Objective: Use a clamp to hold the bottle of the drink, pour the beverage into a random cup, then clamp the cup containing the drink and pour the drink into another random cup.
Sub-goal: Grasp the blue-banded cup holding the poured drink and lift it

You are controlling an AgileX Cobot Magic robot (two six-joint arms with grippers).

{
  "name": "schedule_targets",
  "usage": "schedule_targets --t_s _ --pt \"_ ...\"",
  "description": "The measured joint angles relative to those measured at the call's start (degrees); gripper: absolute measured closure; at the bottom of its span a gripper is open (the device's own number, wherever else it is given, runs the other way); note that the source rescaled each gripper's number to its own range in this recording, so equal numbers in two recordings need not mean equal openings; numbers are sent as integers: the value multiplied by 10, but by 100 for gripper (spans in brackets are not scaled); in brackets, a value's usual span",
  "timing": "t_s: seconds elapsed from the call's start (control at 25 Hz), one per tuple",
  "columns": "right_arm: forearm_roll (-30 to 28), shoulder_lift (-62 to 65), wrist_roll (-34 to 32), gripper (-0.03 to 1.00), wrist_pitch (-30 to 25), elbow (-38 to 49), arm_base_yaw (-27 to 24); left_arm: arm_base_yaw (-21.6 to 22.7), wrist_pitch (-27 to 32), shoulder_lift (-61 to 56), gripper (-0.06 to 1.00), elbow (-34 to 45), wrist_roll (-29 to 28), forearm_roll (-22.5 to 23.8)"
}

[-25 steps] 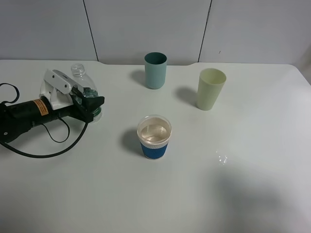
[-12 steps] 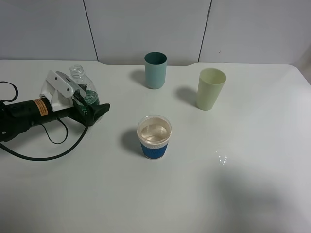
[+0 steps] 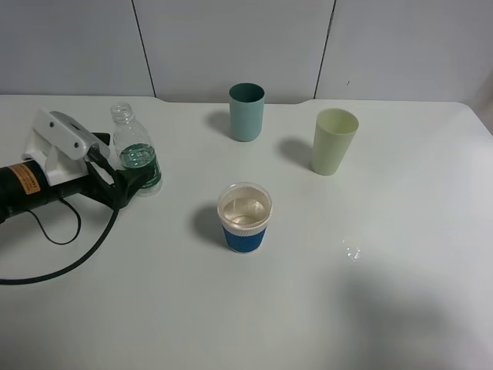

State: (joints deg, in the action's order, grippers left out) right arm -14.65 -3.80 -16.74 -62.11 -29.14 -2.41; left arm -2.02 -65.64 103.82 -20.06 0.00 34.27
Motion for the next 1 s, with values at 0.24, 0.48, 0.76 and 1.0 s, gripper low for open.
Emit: schedule_targets --t_s 0.24,0.48,0.76,1.0 --pt "0 0 0 2 0 0 0 0 11 -83 -5 77 9 -50" --pt "0 0 0 2 0 0 0 0 51 -191 -5 116 -20 -135" --pt "0 0 0 2 0 0 0 0 191 -391 -6 113 -53 -229" --pt "0 0 0 2 0 0 0 0 343 -505 -6 71 -54 -244"
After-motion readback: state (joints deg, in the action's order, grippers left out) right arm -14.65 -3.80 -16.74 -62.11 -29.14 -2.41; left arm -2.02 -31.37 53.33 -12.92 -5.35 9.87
